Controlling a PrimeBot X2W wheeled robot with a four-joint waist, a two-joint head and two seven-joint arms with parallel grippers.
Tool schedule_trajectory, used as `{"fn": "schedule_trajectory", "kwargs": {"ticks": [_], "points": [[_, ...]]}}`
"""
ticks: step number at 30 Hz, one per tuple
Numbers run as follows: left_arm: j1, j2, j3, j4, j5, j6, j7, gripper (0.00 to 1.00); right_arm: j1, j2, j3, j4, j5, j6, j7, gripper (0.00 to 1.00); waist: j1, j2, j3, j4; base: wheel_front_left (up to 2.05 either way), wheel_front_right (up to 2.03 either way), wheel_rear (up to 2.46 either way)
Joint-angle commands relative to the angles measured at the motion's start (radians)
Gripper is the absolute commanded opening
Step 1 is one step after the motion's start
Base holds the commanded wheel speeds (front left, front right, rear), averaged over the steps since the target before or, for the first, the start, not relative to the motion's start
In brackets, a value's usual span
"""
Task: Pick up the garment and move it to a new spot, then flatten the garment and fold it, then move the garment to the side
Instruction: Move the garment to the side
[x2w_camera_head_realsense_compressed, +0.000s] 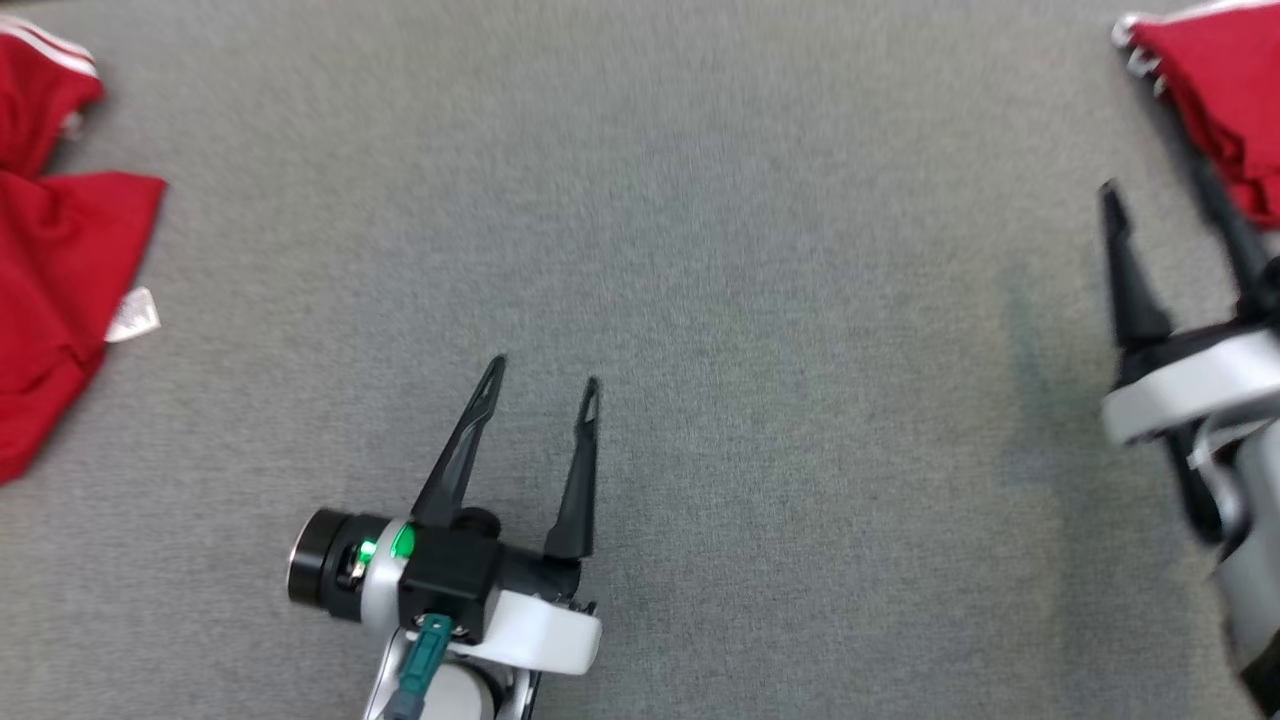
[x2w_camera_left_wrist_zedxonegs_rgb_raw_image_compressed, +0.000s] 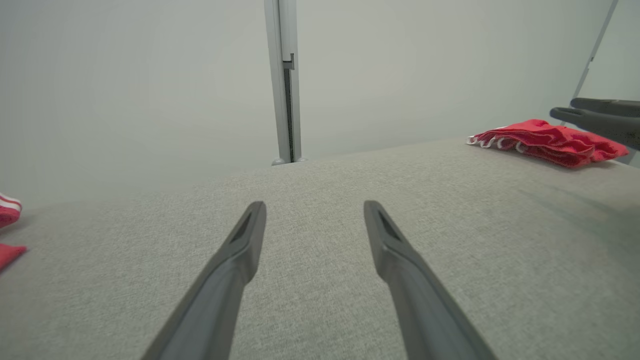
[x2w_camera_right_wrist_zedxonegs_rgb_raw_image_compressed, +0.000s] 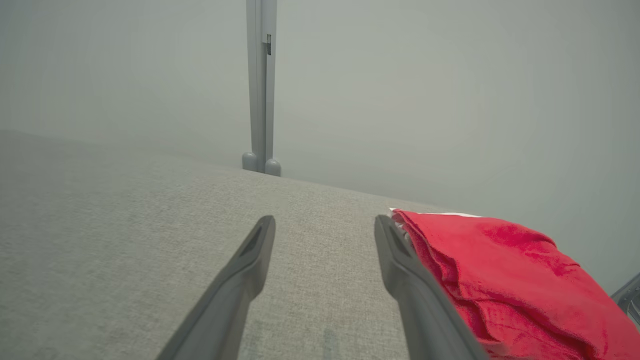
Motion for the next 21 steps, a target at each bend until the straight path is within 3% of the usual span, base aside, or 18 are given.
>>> {"fn": "schedule_trajectory", "kwargs": {"ticks": [1, 6, 8, 15, 21], "points": [[0.036, -0.006, 0.026, 0.021, -0.023, -0.007, 0.0, 1.0, 0.065, 0.051, -0.032, -0.059, -0.028, -0.002, -0.001, 1.0, 0.0, 0.0, -0.138, 0.034, 0.0, 0.0, 0.0], [0.152, -0.033, 0.15, 0.069, -0.046, -0.023, 0.0, 1.0, 0.303, 0.222, -0.084, -0.218, -0.123, -0.002, -0.001, 1.0, 0.0, 0.0, -0.287, 0.036, 0.0, 0.0, 0.0], [0.187, -0.04, 0.193, 0.062, -0.038, -0.03, 0.0, 1.0, 0.369, 0.259, -0.085, -0.245, -0.135, -0.002, -0.001, 1.0, 0.0, 0.0, -0.326, 0.034, 0.0, 0.0, 0.0], [0.322, -0.057, 0.303, 0.022, -0.01, -0.091, 0.0, 1.0, 0.549, 0.321, -0.103, -0.325, -0.15, -0.002, -0.001, 1.0, 0.0, 0.0, -0.417, 0.017, 0.0, 0.0, 0.0], [0.395, -0.065, 0.339, 0.056, 0.029, -0.141, 0.0, 1.0, 0.666, 0.345, -0.136, -0.363, -0.173, -0.002, -0.001, 1.0, 0.0, 0.0, -0.447, 0.003, 0.0, 0.0, 0.0]]}}
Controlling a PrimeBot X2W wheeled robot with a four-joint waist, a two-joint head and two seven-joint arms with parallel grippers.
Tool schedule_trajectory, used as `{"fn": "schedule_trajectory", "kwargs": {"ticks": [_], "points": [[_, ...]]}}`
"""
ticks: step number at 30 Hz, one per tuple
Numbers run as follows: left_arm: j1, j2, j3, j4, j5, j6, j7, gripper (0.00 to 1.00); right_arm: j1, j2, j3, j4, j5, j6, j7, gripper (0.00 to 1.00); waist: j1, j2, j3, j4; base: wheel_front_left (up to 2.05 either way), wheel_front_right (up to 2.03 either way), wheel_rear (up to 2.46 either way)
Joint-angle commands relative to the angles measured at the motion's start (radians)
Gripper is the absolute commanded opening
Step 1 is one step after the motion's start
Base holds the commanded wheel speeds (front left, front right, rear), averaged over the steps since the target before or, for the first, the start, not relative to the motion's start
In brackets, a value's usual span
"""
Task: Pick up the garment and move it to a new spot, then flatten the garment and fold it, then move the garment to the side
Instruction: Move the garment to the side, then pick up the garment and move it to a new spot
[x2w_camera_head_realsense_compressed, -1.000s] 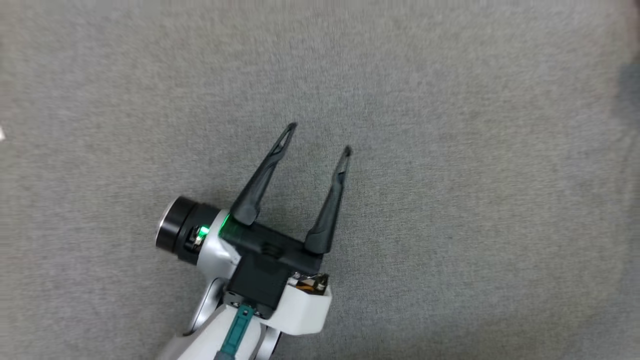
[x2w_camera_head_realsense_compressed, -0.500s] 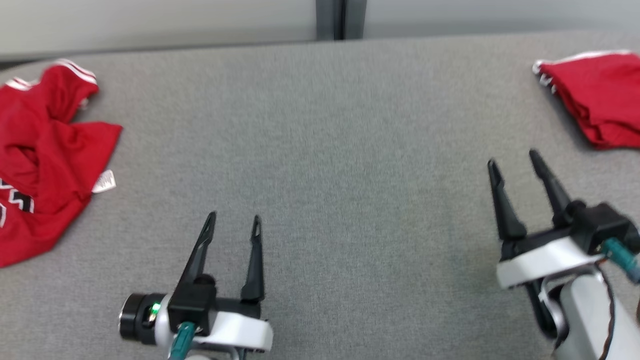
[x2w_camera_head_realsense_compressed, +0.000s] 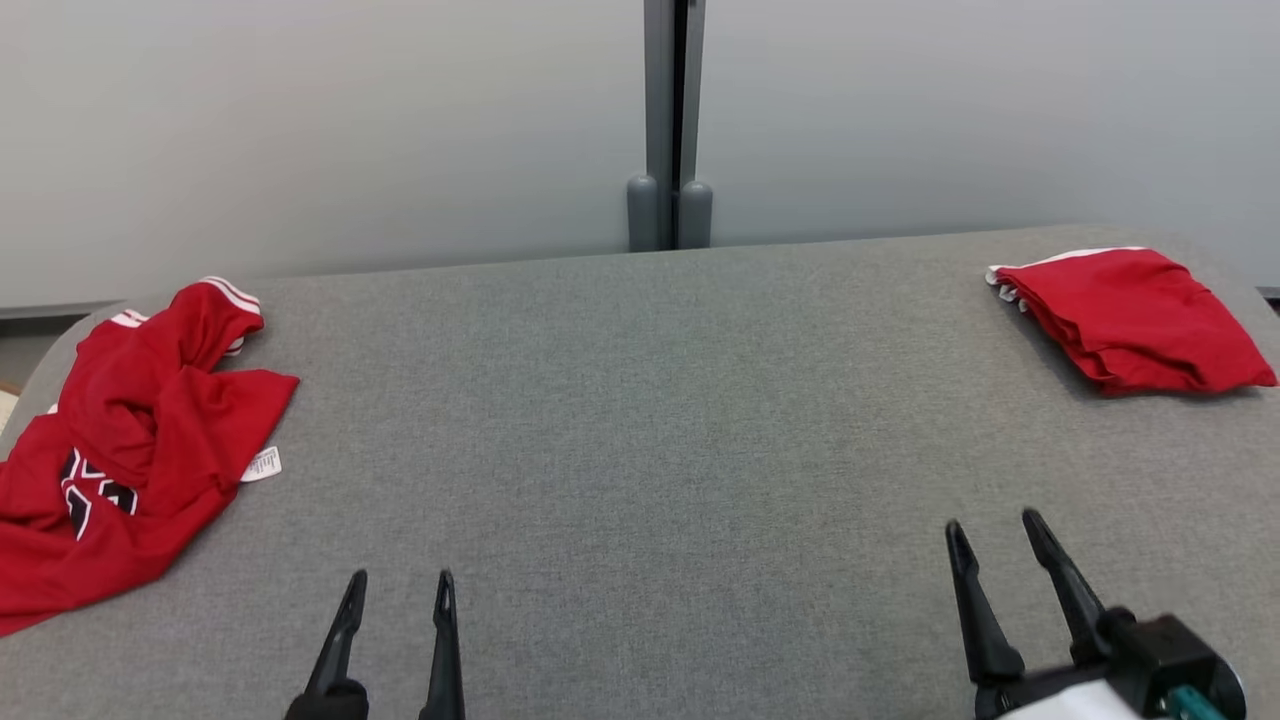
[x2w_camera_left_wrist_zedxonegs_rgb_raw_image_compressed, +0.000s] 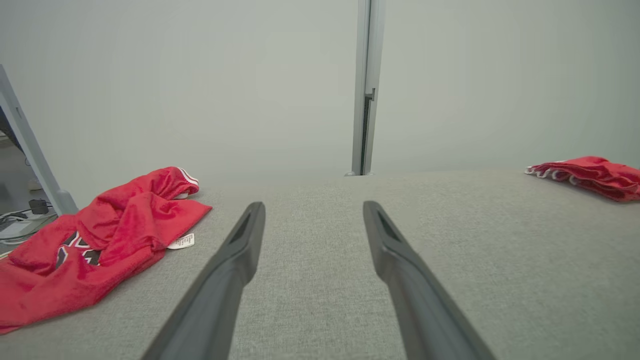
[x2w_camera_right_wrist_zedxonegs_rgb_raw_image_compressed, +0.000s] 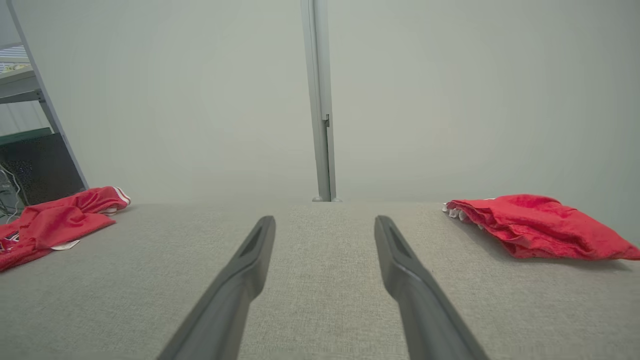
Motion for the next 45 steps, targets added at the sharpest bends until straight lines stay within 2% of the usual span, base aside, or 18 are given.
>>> {"fn": "schedule_trajectory", "kwargs": {"ticks": [1, 7, 16, 31, 36, 45], "points": [[0.014, 0.001, 0.006, 0.015, 0.016, -0.009, 0.0, 1.0, 0.032, 0.004, -0.007, -0.008, -0.01, -0.002, -0.001, 1.0, 0.0, -0.0001, -0.013, -0.009, 0.0, 0.0, 0.0], [0.038, 0.0, 0.009, 0.033, 0.005, -0.005, 0.0, 1.0, 0.08, 0.008, -0.015, -0.001, -0.014, -0.002, -0.001, 1.0, 0.0, -0.0001, -0.024, -0.015, 0.0, 0.0, 0.0], [0.03, 0.0, -0.005, 0.028, 0.023, 0.0, 0.0, 1.0, 0.073, 0.001, -0.004, -0.005, -0.009, -0.002, -0.001, 1.0, 0.0, -0.0001, -0.02, -0.024, 0.0, 0.0, 0.0], [0.025, 0.0, -0.005, 0.043, 0.025, 0.005, 0.0, 1.0, 0.094, -0.004, 0.0, -0.001, -0.008, -0.002, -0.001, 1.0, 0.0, -0.0001, -0.024, 0.016, 0.0, 0.0, 0.0], [0.016, 0.0, -0.011, 0.037, 0.032, 0.01, 0.0, 1.0, 0.097, -0.008, 0.019, -0.001, -0.003, -0.002, -0.001, 1.0, 0.0, -0.0001, -0.019, 0.08, 0.0, 0.0, 0.0], [0.043, 0.0, -0.012, 0.033, 0.032, 0.016, 0.0, 1.0, 0.108, -0.007, 0.06, -0.007, 0.013, -0.002, -0.001, 1.0, 0.0, -0.0001, -0.023, 0.271, 0.0, 0.0, 0.0]]}}
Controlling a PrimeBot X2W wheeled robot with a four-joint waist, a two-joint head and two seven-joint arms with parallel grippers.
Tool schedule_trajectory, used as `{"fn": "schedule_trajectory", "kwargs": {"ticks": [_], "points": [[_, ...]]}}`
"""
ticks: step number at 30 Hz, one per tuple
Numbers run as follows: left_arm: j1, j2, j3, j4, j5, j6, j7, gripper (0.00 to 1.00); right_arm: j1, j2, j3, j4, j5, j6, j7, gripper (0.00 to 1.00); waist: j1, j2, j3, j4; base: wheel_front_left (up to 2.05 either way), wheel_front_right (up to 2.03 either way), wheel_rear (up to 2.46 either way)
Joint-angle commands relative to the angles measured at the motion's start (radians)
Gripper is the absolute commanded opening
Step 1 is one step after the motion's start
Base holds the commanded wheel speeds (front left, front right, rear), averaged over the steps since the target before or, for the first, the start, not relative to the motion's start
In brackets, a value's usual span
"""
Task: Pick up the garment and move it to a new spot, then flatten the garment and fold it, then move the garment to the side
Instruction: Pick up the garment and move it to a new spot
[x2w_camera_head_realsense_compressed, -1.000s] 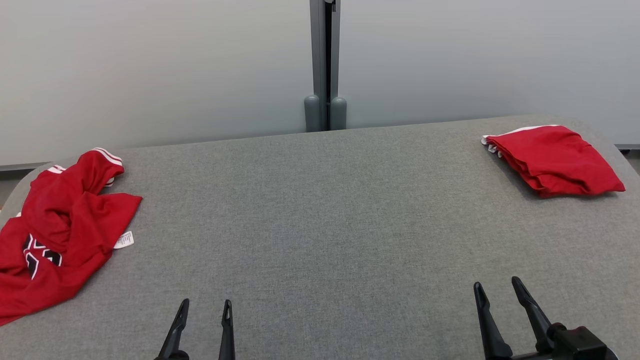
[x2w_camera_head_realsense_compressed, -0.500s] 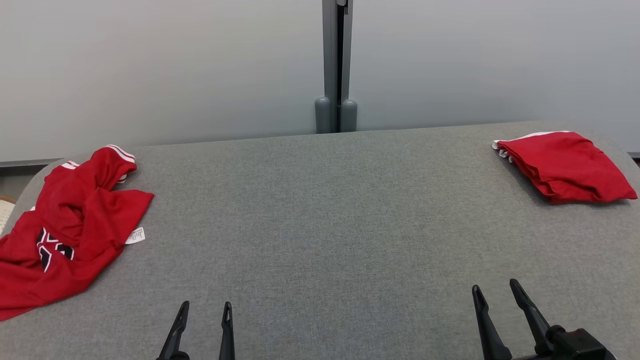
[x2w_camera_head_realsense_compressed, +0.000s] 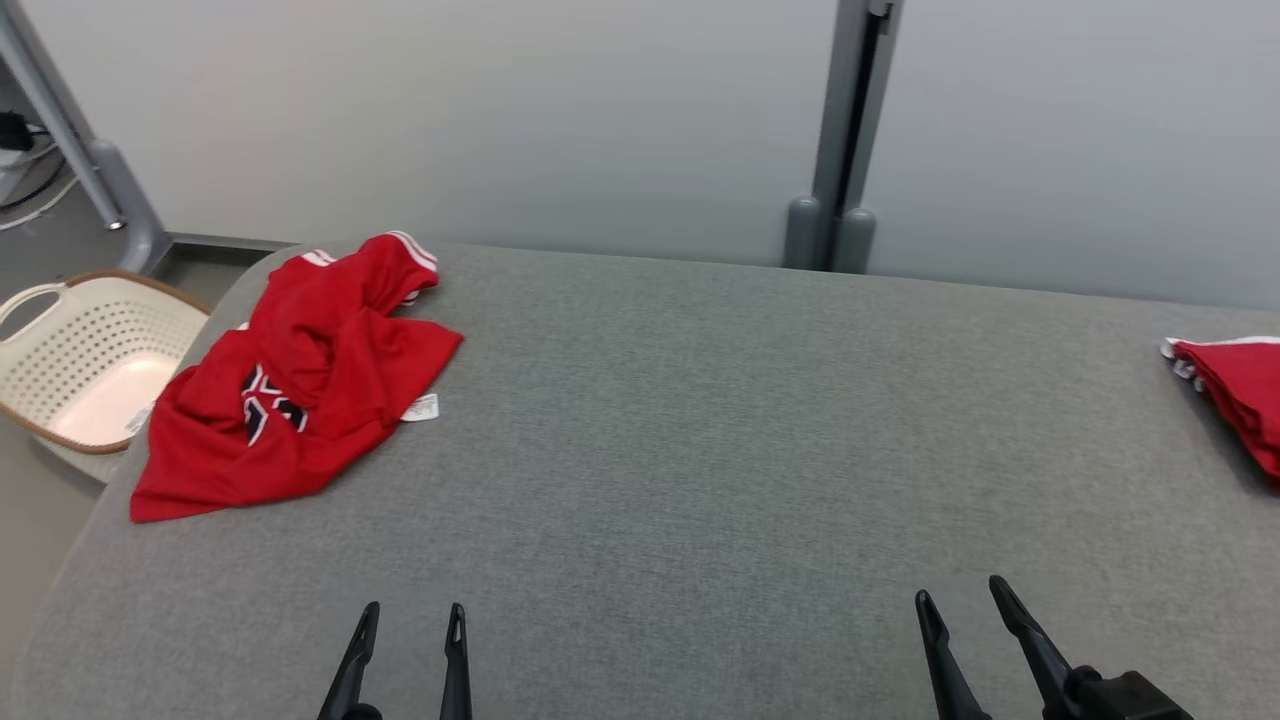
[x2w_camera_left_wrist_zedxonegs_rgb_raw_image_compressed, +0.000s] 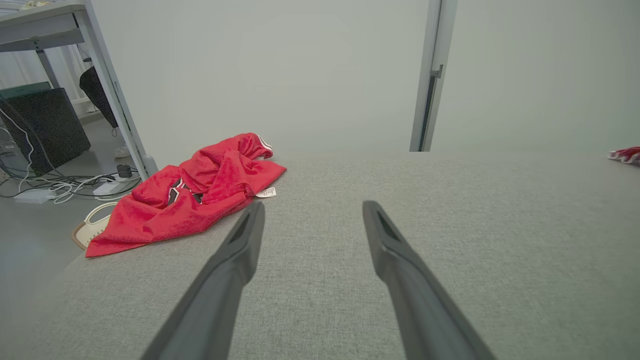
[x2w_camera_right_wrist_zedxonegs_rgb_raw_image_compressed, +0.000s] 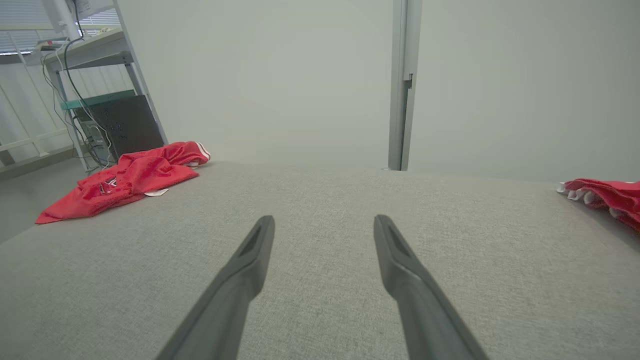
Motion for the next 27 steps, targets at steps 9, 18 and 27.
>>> {"fn": "schedule_trajectory", "kwargs": {"ticks": [9, 18, 27], "points": [[0.022, 0.003, 0.01, -0.019, 0.017, 0.001, 0.0, 1.0, -0.002, -0.002, 0.021, -0.01, 0.01, -0.002, -0.001, 1.0, 0.0, -0.0001, 0.006, 0.203, 0.0, 0.0, 0.0], [0.032, 0.003, 0.015, -0.028, 0.018, -0.004, 0.0, 1.0, 0.005, 0.005, 0.034, 0.0, 0.016, -0.002, -0.001, 1.0, 0.0, -0.0001, 0.017, 0.277, 0.0, 0.0, 0.0], [-0.163, 0.005, 0.083, -0.068, 0.01, -0.054, 0.0, 1.0, -0.055, -0.06, 0.04, -0.025, 0.002, -0.002, -0.001, 1.0, 0.0, -0.0001, 0.141, 0.255, 0.0, 0.0, 0.0]]}}
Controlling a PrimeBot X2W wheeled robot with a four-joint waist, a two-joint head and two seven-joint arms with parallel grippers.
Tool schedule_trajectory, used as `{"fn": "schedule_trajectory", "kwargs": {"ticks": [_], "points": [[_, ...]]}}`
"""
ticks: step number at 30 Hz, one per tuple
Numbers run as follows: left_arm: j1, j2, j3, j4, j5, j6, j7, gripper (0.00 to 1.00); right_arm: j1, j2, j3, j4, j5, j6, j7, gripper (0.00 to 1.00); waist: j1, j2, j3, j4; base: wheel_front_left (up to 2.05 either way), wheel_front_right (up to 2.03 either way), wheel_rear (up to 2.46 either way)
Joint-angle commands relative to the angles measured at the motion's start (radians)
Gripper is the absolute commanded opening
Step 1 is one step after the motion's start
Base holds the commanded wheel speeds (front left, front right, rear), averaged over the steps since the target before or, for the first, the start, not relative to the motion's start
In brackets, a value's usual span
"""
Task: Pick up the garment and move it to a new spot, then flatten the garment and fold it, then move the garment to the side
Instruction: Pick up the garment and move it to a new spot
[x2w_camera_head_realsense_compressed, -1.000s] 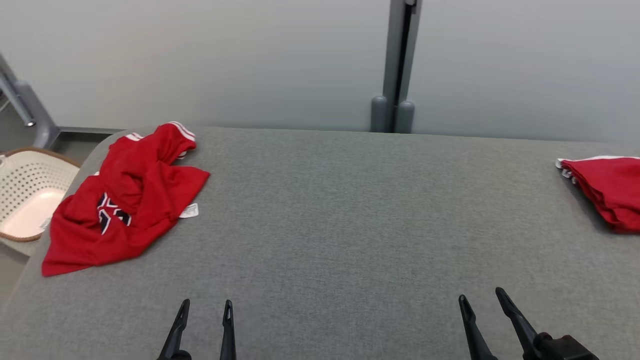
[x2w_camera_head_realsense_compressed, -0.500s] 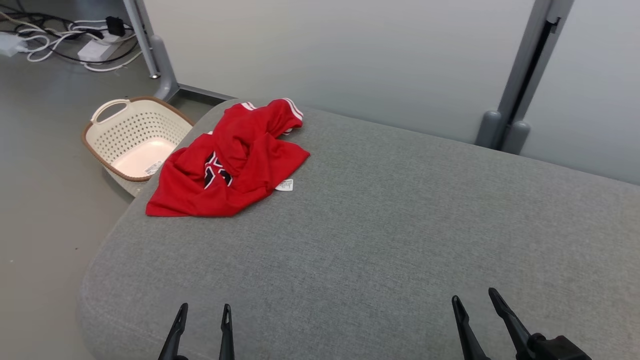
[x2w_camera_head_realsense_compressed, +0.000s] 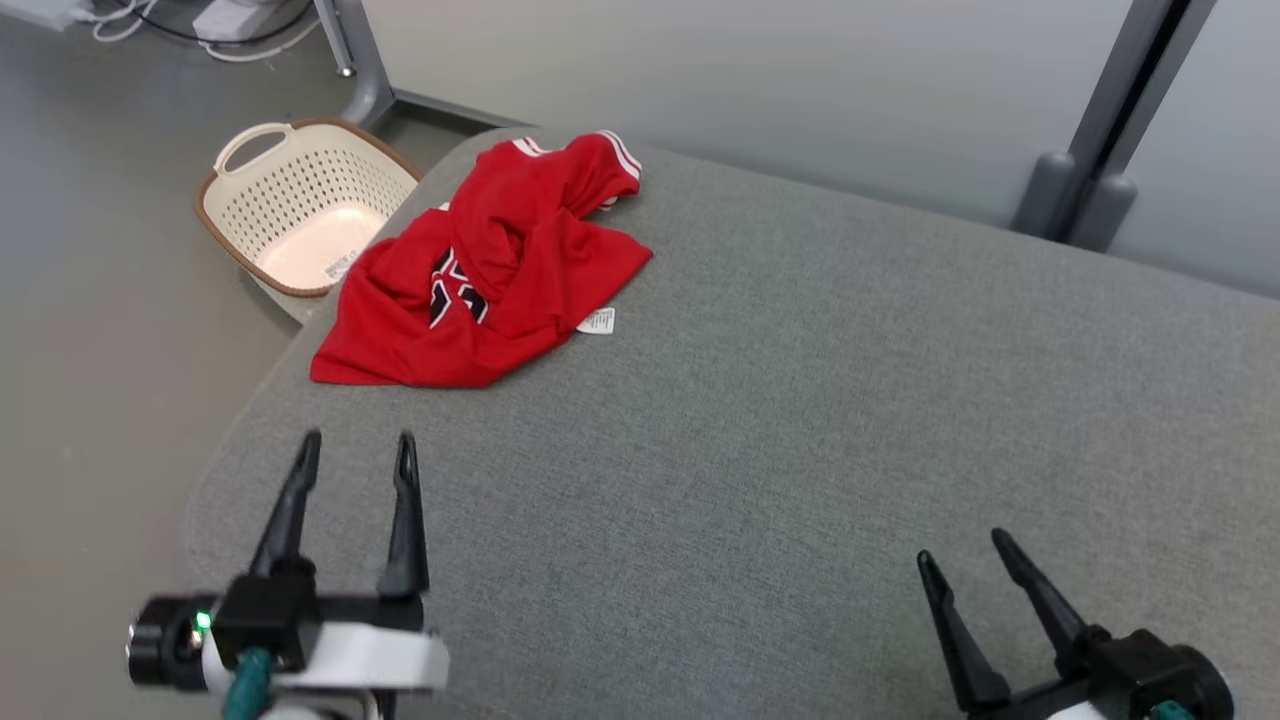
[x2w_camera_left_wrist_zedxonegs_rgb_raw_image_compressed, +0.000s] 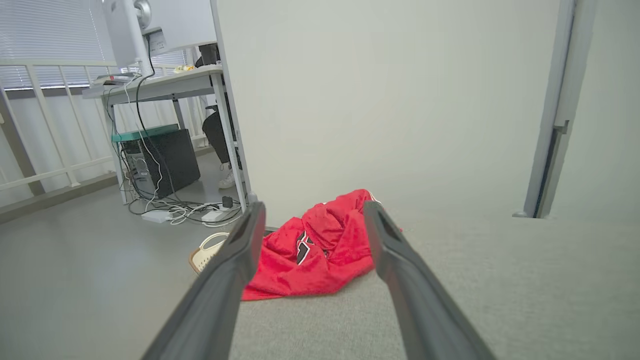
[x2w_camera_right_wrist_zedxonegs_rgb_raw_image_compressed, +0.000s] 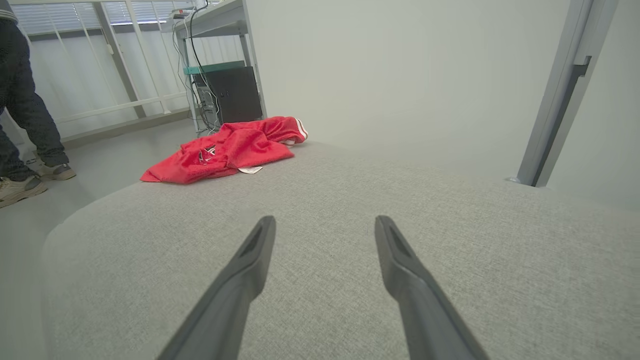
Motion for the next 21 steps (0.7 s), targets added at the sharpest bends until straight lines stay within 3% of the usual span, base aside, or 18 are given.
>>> {"fn": "schedule_trajectory", "kwargs": {"ticks": [1, 5, 6, 10, 16, 21], "points": [[-0.087, 0.007, 0.02, 0.008, 0.011, -0.025, 0.0, 1.0, -0.026, -0.033, -0.004, -0.008, -0.003, -0.002, -0.001, 1.0, 0.0, 0.0, 0.079, -0.02, 0.0, 0.0, 0.0], [-0.314, 0.023, 0.051, 0.104, 0.01, -0.091, 0.0, 1.0, -0.077, -0.103, -0.01, -0.029, -0.006, -0.002, -0.001, 1.0, 0.0, 0.0, 0.19, -0.043, 0.0, 0.0, 0.0], [-0.453, 0.038, 0.064, 0.181, 0.008, -0.119, 0.0, 1.0, -0.105, -0.14, -0.01, -0.045, -0.006, -0.002, -0.001, 1.0, 0.0, 0.0, 0.248, -0.056, 0.0, 0.0, 0.0], [-0.724, 0.07, 0.091, 0.407, -0.012, -0.148, 0.009, 1.0, -0.16, -0.213, 0.002, -0.073, -0.006, -0.002, -0.001, 1.0, 0.0, 0.0, 0.358, -0.089, 0.0, 0.0, 0.0], [-1.072, 0.146, 0.146, 0.766, -0.08, -0.19, 0.233, 1.0, -0.253, -0.279, 0.009, -0.119, 0.008, -0.002, -0.001, 1.0, 0.0, 0.0, 0.494, -0.181, 0.0, 0.0, 0.0], [-1.209, 0.192, 0.182, 0.917, -0.141, -0.22, 0.348, 1.0, -0.289, -0.316, 0.009, -0.147, 0.013, -0.002, 0.0, 1.0, 0.0, 0.0, 0.568, -0.239, 0.0, 0.0, 0.0]]}}
